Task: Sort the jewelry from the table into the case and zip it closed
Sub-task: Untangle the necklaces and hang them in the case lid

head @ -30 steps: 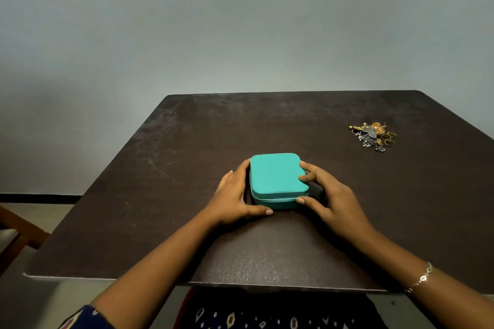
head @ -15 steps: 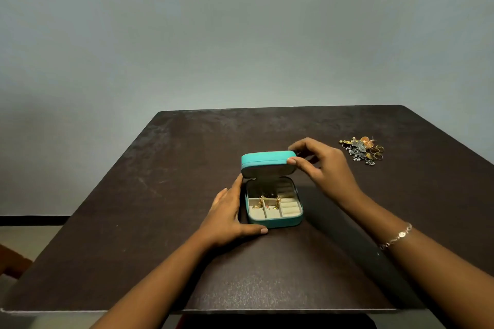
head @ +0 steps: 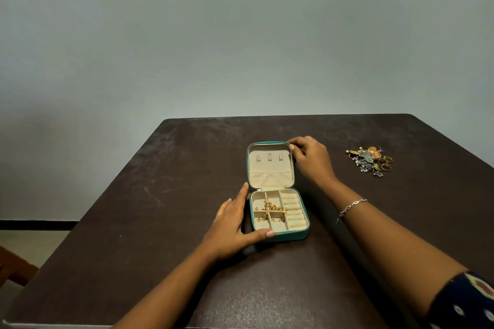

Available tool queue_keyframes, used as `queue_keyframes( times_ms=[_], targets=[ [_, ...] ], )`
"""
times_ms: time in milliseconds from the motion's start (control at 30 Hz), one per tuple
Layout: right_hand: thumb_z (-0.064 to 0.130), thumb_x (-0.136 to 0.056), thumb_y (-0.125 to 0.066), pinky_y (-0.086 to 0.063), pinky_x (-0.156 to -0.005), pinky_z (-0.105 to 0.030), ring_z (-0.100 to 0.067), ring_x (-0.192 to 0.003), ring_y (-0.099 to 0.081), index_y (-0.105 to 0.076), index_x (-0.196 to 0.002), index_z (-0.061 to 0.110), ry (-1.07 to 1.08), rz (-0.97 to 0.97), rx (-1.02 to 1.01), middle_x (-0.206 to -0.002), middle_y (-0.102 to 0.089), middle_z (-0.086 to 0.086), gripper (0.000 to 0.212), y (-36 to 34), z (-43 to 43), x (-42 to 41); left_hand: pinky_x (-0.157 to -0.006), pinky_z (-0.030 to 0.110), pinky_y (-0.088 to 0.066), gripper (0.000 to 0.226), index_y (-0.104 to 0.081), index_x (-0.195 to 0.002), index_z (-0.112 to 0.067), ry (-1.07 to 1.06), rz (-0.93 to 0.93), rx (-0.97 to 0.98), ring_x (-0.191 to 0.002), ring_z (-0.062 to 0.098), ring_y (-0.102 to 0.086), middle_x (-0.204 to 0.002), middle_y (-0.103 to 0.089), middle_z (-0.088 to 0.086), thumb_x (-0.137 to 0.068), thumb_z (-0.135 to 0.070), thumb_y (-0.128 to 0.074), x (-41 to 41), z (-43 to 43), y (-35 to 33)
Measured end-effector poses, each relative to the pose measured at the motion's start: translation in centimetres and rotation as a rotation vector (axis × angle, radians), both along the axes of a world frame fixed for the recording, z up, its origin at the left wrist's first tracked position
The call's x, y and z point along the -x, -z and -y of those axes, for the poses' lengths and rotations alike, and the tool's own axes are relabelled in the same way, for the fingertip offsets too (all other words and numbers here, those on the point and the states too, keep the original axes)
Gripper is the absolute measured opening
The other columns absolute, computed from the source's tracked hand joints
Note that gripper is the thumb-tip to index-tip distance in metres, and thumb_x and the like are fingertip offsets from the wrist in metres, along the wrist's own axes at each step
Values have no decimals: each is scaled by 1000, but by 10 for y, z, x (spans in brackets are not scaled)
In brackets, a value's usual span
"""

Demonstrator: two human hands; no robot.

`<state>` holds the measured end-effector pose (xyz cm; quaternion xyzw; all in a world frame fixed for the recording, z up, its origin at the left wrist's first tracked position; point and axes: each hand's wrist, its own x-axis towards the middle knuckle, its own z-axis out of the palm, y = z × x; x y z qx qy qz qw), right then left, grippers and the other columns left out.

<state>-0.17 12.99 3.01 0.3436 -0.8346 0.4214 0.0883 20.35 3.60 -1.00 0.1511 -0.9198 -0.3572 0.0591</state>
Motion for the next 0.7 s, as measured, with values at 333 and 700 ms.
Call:
queue_keyframes(
  times_ms=[333,700],
  targets=[
    [25,-93,-50,-45,-91,-38,-23,-112,-54,-53,-127,14,-90,231,-210,-123,-59,-7,36,8,-7,1,-115,33,-14,97,5,-133,-49,46,-70,-5,-127,-2,-21,-130,-19,-37,-56,-77,-46,-1,-2,-4],
    [14,-80,-68,-41,-81,-29,-14,-98,-49,-71,-88,22,-380,-126,-212,-99,-59,4,11,-9,-49,-48,-113,31,-20,80,-8,-145,-32,19,-108,-18,-135,11,-24,-144,-28,-18,-77,-65,-34,2,2,4]
  ],
)
